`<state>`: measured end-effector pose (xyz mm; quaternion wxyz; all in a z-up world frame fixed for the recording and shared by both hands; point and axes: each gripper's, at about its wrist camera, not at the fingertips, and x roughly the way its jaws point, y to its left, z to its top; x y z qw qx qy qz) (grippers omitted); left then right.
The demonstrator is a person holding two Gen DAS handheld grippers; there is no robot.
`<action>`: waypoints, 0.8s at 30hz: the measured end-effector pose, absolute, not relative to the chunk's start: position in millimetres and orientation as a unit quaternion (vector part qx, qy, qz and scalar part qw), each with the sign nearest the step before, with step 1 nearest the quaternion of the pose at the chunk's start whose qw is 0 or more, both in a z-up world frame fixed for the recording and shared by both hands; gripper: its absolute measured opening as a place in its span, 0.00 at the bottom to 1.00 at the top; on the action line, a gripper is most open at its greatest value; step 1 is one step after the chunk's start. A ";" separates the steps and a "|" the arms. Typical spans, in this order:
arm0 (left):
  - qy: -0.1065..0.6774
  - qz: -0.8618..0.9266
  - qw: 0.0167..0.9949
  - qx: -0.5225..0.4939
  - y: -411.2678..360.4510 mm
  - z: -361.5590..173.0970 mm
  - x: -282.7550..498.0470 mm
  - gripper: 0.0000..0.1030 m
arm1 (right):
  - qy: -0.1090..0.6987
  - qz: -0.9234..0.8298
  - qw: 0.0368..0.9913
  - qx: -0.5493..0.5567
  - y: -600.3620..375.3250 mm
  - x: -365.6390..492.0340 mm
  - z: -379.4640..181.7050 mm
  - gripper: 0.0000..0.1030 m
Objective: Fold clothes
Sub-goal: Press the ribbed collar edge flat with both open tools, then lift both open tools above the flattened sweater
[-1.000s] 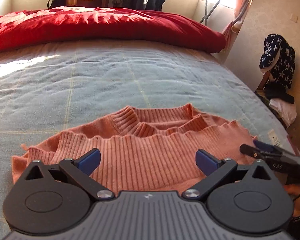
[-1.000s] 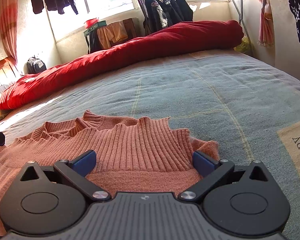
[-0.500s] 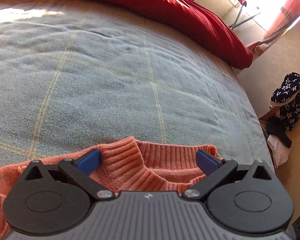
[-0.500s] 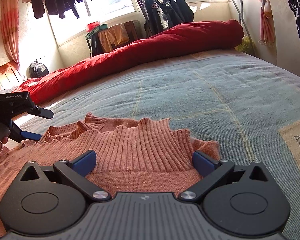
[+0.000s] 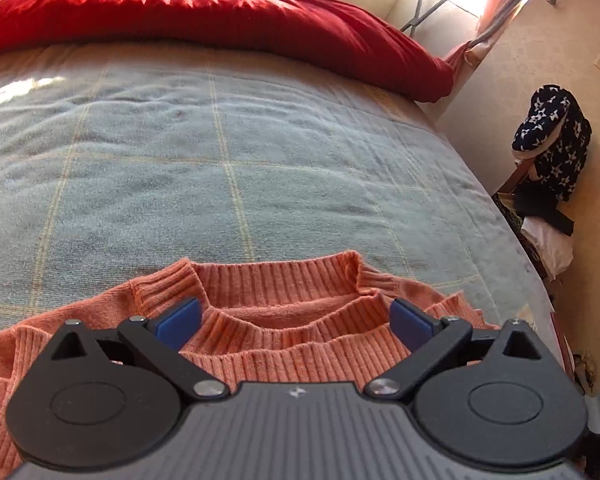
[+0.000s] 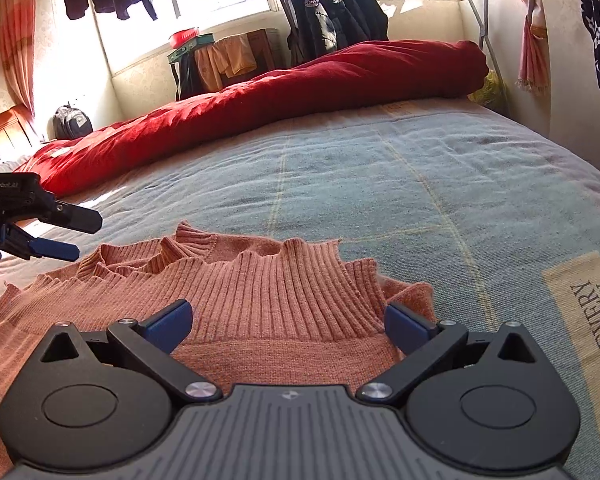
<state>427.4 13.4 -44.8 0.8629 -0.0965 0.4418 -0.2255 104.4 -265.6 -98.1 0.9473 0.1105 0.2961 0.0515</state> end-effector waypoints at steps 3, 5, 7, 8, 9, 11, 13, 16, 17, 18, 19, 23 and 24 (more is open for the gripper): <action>0.409 -0.237 0.879 -0.067 14.9 -8.4 383.4 0.97 | 0.286 0.066 0.948 0.126 -260.3 81.4 -81.1 1.00; 0.384 -0.243 0.890 -0.046 17.2 8.2 353.5 0.98 | 0.288 0.072 0.946 0.133 -253.5 68.0 -77.5 1.00; 0.373 -0.244 0.895 -0.031 20.5 12.1 328.5 0.98 | 0.290 0.077 0.944 0.139 -246.6 54.6 -74.4 1.00; 0.371 -0.242 0.896 -0.025 22.0 10.1 318.2 0.98 | 0.295 0.078 0.942 0.141 -242.5 48.9 -75.9 1.00; 0.373 -0.236 0.897 -0.020 23.8 4.1 310.1 0.98 | 0.300 0.079 0.940 0.143 -238.4 43.1 -77.3 1.00; 0.381 -0.220 0.898 -0.010 28.2 -12.3 295.9 0.98 | 0.306 0.082 0.937 0.144 -231.5 31.5 -80.1 1.00; 0.389 -0.201 0.899 -0.001 33.7 -32.8 283.4 0.98 | 0.313 0.085 0.936 0.140 -225.4 21.0 -81.4 1.00; 0.421 -0.165 0.892 -0.010 45.8 -63.8 272.7 0.98 | 0.321 0.091 0.934 0.126 -217.1 6.5 -81.9 1.00; 0.420 -0.162 0.893 -0.017 51.2 -69.7 266.8 0.98 | 0.324 0.092 0.934 0.121 -214.4 1.7 -82.0 1.00; 0.409 -0.166 0.897 -0.020 55.5 -72.0 258.6 0.98 | 0.327 0.094 0.933 0.117 -212.0 -2.9 -82.1 1.00; 0.401 -0.168 0.900 -0.020 58.6 -72.0 250.6 0.98 | 0.327 0.091 0.934 0.114 -211.6 -5.8 -81.8 1.00; 0.396 -0.160 0.904 -0.021 64.7 -65.7 224.2 0.98 | 0.334 0.078 0.932 0.118 -214.3 -9.7 -81.1 1.00; 0.389 -0.162 0.907 -0.017 65.1 -64.1 218.3 0.98 | 0.335 0.076 0.932 0.120 -214.9 -10.5 -80.8 1.00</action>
